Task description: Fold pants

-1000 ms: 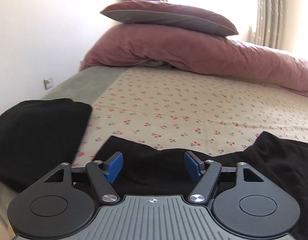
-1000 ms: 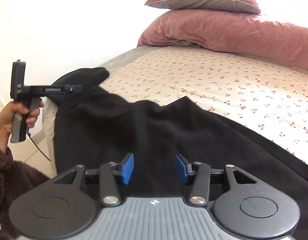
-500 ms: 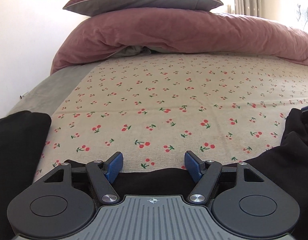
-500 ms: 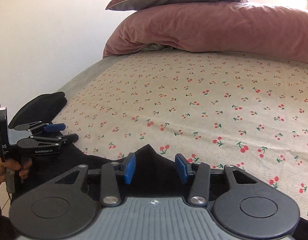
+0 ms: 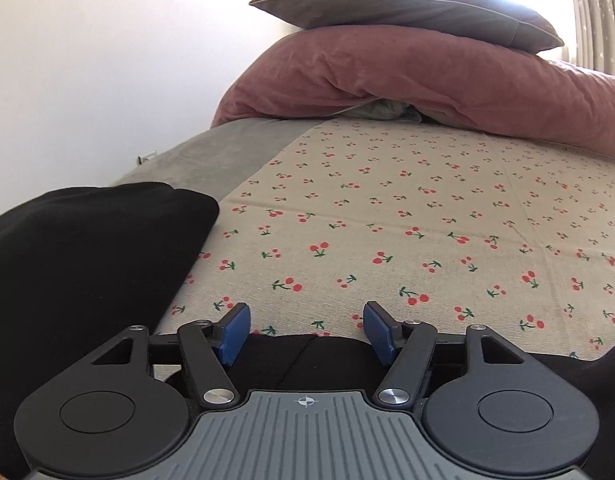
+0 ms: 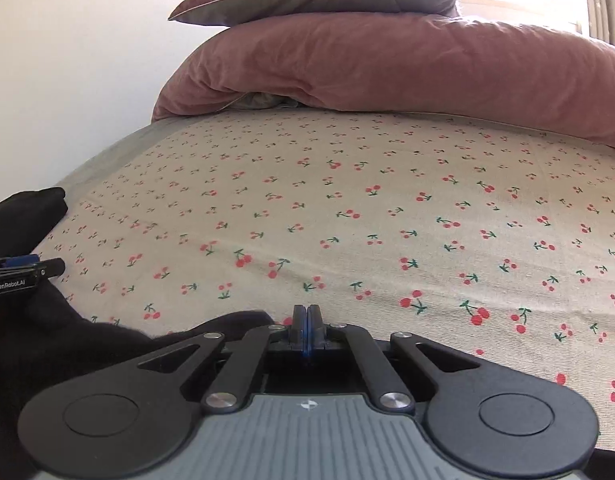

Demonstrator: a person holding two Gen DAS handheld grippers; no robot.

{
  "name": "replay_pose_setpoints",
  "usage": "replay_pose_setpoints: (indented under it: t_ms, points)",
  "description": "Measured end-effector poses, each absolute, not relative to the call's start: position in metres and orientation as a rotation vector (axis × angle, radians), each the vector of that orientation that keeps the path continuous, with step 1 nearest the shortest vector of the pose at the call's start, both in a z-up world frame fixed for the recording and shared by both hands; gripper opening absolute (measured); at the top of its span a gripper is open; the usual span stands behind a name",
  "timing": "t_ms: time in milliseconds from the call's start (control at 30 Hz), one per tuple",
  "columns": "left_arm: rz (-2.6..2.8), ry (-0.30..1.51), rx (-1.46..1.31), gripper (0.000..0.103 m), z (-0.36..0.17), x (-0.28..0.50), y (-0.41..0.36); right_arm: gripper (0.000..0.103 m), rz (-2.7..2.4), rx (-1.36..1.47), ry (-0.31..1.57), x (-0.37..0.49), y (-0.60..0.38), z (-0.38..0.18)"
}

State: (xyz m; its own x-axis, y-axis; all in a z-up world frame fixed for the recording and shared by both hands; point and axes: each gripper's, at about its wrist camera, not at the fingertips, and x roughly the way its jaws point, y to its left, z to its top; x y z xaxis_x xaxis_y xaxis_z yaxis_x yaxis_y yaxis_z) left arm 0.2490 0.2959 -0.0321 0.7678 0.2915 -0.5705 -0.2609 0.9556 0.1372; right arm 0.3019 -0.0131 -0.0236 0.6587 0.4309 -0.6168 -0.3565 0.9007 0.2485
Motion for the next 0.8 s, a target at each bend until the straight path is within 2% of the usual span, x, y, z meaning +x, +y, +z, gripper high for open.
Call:
replay_pose_setpoints:
  t_ms: [33,67,167,433,633,700,800]
  points:
    - [0.301,0.625,0.049,0.065,-0.029,0.247,0.297,0.004,0.431,0.142,0.736,0.3,-0.02,-0.02]
    - [0.289,0.62,0.046,0.065,-0.026,0.245,0.297,0.02,0.418,0.166,0.738,0.297,-0.027,-0.016]
    - [0.247,0.602,0.059,0.072,-0.013,0.237,0.289,0.039,0.412,0.167,0.695,0.272,-0.053,0.0]
    - [-0.059,0.625,-0.041,0.072,0.01,0.238,0.225,0.047,0.212,0.146,0.666,0.21,-0.173,0.02]
    - [-0.25,0.685,-0.009,0.072,-0.002,0.259,0.152,0.053,0.013,0.232,0.658,0.172,-0.265,0.012]
    - [-0.302,0.704,-0.019,0.071,-0.009,0.268,0.134,0.063,-0.06,0.257,0.641,0.158,-0.293,0.005]
    - [-0.349,0.739,-0.039,0.066,-0.019,0.278,0.111,0.064,-0.154,0.269,0.633,0.142,-0.331,-0.001]
